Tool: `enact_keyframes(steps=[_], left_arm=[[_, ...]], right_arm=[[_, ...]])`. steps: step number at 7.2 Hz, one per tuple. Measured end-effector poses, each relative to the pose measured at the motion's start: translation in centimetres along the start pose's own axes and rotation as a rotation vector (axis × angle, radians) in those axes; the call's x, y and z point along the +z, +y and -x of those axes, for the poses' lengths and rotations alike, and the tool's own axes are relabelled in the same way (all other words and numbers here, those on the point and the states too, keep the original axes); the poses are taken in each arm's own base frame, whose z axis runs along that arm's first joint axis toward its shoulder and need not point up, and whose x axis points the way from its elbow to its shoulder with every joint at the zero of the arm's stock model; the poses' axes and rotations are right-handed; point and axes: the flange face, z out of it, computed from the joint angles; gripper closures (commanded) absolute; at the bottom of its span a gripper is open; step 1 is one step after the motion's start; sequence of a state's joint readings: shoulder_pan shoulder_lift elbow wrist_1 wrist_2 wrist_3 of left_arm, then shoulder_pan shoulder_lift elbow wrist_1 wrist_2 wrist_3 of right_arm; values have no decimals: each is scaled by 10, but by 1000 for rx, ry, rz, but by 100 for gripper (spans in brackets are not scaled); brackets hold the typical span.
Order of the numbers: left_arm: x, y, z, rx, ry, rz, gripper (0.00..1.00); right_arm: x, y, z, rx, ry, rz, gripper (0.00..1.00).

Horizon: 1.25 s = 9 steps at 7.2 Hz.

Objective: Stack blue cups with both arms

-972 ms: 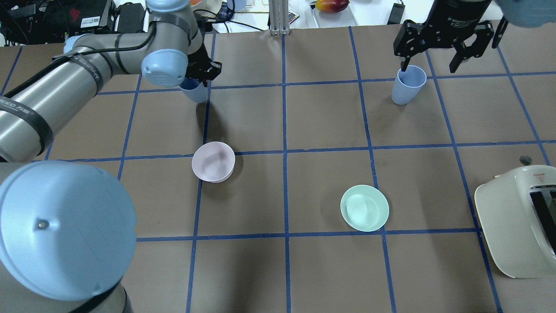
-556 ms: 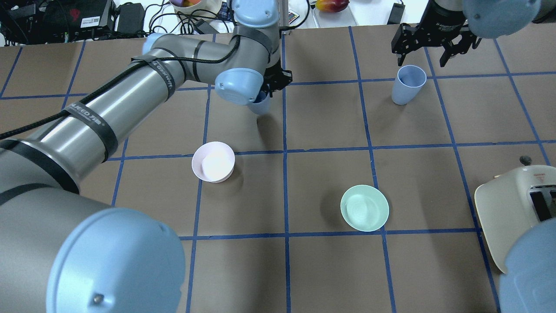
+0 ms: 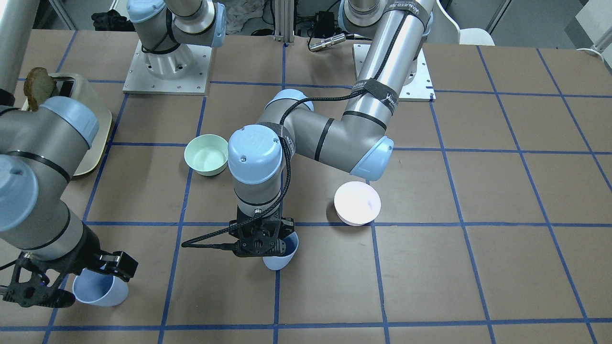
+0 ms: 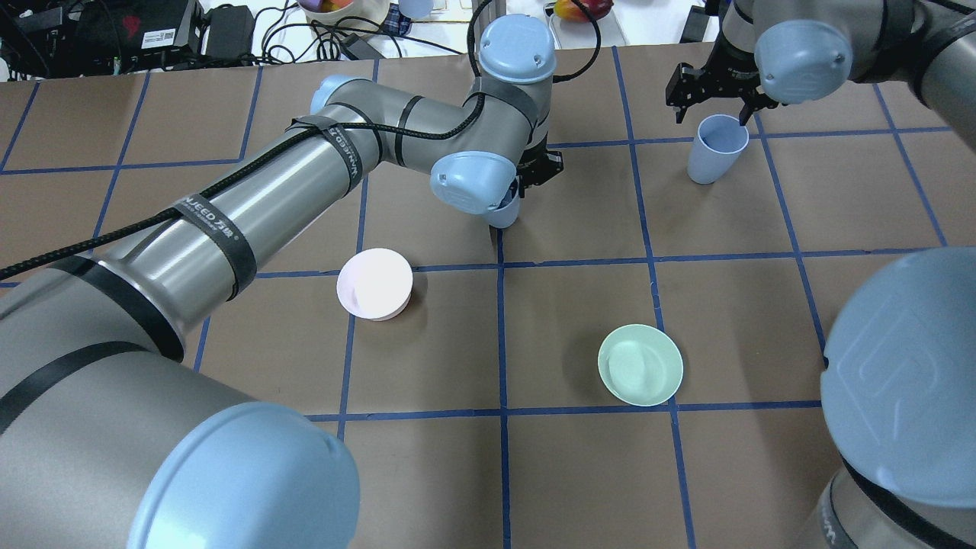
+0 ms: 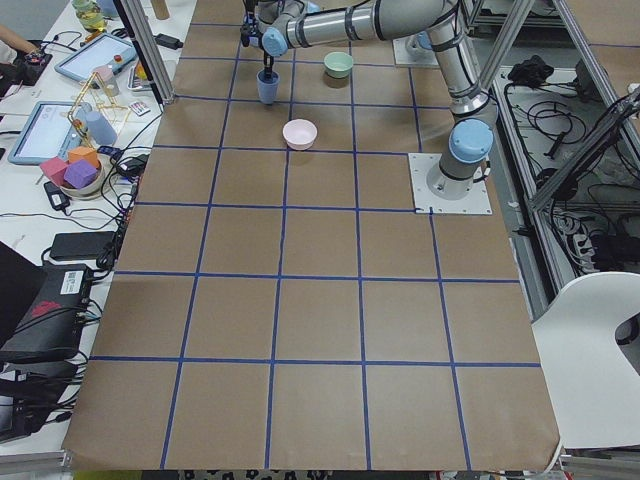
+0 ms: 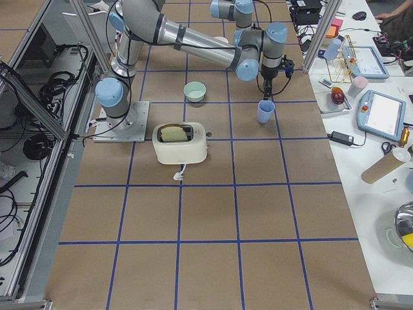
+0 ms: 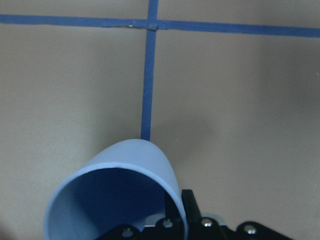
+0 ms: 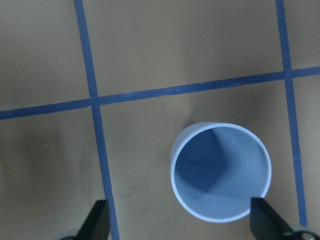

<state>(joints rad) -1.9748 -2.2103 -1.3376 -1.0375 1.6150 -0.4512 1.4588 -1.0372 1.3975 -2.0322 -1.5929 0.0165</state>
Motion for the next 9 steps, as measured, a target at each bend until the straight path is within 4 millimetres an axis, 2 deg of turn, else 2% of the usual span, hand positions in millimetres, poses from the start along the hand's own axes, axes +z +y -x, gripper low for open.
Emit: enact_keyframes(steps=[1, 2, 3, 4, 5, 6, 7, 8, 9], left_arm=[[-14, -11, 14, -11, 21, -8, 0], [-41, -24, 38, -3, 44, -9, 0], [-78, -34, 71, 25, 50, 2, 0], [-118, -33, 105, 37, 42, 26, 0], [-158, -24, 137, 34, 29, 58, 0], [-195, -8, 168, 32, 19, 95, 0], [-222, 13, 190, 32, 13, 121, 0], [-238, 39, 204, 31, 9, 127, 0], [-245, 57, 213, 24, 12, 105, 0]], right_arm=[[22, -6, 1, 0, 0, -2, 0], [36, -9, 1, 1, 0, 2, 0], [45, -9, 1, 1, 0, 8, 43], [50, -10, 1, 0, 0, 13, 92], [52, -10, 1, 0, 0, 16, 100], [52, -10, 1, 0, 1, 18, 100], [50, -10, 1, 0, 2, 19, 100], [44, -11, 1, 0, 3, 17, 100], [35, -12, 1, 0, 3, 14, 100]])
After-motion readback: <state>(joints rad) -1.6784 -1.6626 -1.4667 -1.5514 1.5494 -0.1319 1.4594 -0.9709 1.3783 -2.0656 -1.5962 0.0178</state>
